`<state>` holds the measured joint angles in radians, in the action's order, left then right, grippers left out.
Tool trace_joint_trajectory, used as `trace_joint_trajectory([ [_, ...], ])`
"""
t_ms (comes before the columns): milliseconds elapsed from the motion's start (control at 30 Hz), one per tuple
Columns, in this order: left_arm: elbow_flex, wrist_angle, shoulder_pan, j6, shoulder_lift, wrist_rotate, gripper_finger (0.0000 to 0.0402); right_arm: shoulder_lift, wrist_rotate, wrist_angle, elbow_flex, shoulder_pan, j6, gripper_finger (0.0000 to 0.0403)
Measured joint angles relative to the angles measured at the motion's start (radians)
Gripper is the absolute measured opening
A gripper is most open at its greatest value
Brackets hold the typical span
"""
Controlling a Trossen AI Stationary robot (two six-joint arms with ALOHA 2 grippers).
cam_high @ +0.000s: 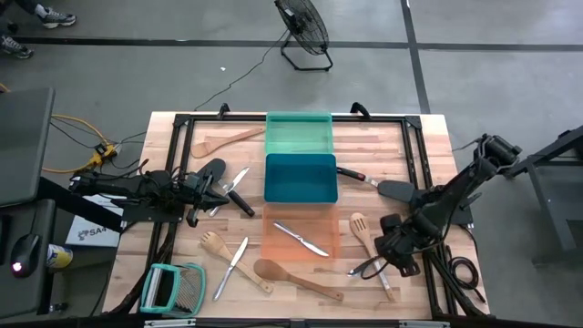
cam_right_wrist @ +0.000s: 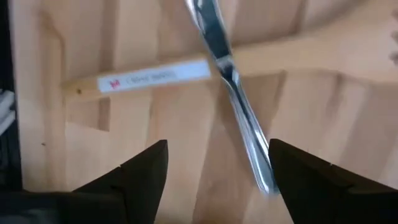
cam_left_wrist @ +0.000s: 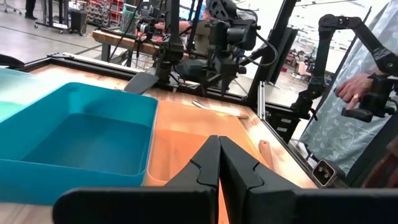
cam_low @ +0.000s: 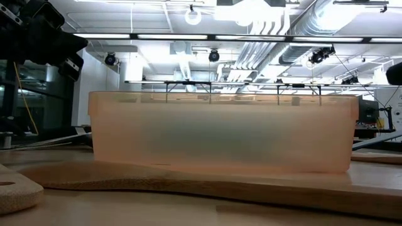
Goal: Pick & Place Kitchen Items
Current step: Put the silver knife into the orange bin
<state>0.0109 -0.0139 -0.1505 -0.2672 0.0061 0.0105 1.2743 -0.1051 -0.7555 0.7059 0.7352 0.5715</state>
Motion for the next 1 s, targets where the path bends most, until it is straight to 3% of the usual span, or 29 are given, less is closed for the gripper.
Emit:
trace_joint_trajectory([
  [333, 0.000, 0.000, 0.000, 0.000, 0.000, 0.000, 0.0000, 0.000, 0.071, 0.111, -0.075, 0.005, -0.103, 0.0251],
  [1000, 0.000, 0.000, 0.000, 0.000, 0.000, 0.000, 0.0000, 0.001, 0.113, 0.255, -0.172, 0.005, -0.239, 0.0248],
])
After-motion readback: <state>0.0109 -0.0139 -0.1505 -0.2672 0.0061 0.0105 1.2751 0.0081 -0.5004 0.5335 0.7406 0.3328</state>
